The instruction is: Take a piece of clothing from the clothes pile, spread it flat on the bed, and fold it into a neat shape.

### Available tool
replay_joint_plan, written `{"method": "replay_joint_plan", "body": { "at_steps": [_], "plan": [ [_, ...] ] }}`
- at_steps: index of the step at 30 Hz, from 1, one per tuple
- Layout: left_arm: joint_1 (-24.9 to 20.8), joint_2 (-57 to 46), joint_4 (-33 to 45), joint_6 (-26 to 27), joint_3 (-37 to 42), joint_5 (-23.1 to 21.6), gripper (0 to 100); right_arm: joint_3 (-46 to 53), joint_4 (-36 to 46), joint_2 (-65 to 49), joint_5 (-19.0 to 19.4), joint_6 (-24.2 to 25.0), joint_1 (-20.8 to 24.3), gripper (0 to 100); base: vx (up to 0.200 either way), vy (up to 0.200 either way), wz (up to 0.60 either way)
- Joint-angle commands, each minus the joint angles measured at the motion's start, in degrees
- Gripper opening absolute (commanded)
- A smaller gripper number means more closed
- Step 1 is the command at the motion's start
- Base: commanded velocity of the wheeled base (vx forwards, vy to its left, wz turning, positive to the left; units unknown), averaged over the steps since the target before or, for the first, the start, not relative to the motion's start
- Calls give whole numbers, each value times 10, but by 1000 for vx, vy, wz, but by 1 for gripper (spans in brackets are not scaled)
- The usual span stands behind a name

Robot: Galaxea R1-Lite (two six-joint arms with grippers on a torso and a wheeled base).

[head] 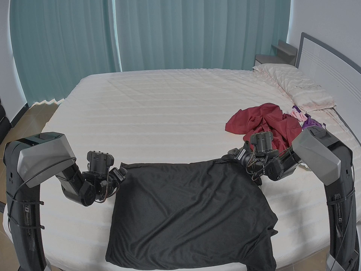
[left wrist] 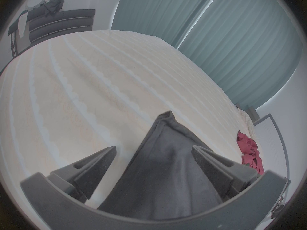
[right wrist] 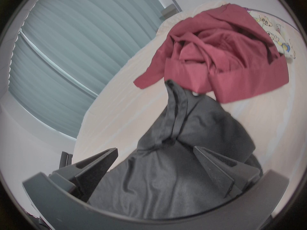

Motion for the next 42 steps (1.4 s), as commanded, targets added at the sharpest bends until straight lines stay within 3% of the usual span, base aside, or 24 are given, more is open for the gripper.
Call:
{"method": "replay_joint_plan", "body": {
  "at_steps": [1,18,25,32,36,42],
  "plan": [
    [-24,-31,-30,-13,76,-3,100,-18,21,28,-2,0,18,100,0,0,0],
    [-25,-28,-69,-17,105,-23,100,-240,21,124,-5,-16,18,100,0,0,0],
    [-25,-26,-77,-17,113,-24,100,-347,13,116,-79,-29,13,100,0,0,0],
    [-25,-26,-77,-21,114,-24,100,-316,25,101,-82,-61,-3,100,0,0,0],
    [-24,-28,-77,-21,114,-32,100,-206,37,62,-72,-95,-28,100,0,0,0],
    [-24,-30,-77,-28,115,-41,100,-168,43,60,-71,-103,-37,100,0,0,0]
  ]
}}
